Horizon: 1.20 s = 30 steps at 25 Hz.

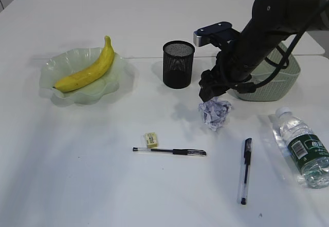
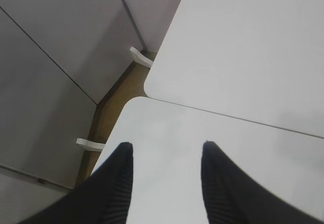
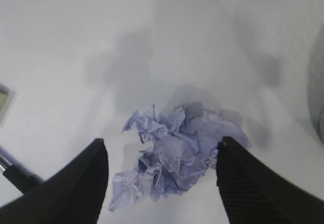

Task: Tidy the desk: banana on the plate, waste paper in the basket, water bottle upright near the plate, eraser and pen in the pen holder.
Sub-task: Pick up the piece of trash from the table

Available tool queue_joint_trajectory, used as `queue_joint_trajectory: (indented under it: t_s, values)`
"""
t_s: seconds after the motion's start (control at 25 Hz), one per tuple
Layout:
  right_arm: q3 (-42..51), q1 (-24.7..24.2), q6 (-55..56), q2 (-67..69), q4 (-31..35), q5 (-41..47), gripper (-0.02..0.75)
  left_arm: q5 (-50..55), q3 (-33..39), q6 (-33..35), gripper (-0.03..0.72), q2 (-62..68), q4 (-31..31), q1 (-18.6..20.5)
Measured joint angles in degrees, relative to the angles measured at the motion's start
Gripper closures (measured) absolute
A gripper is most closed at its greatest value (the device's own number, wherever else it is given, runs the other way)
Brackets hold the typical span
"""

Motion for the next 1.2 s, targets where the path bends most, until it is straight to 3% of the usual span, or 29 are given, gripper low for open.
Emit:
queue_joint_trajectory:
  t_s: [0.88, 1.2]
  values:
    - [-0.37, 0.0, -0.61, 5.0, -0.22, -0.3, 0.239, 0.84, 0.0, 0.0, 0.381, 0.0, 0.21, 0.0]
    - [-0.37, 0.0, -0.61, 5.0, -0.22, -0.3, 0.355, 1.56, 0.0, 0.0, 0.381, 0.0, 0.21, 0.0]
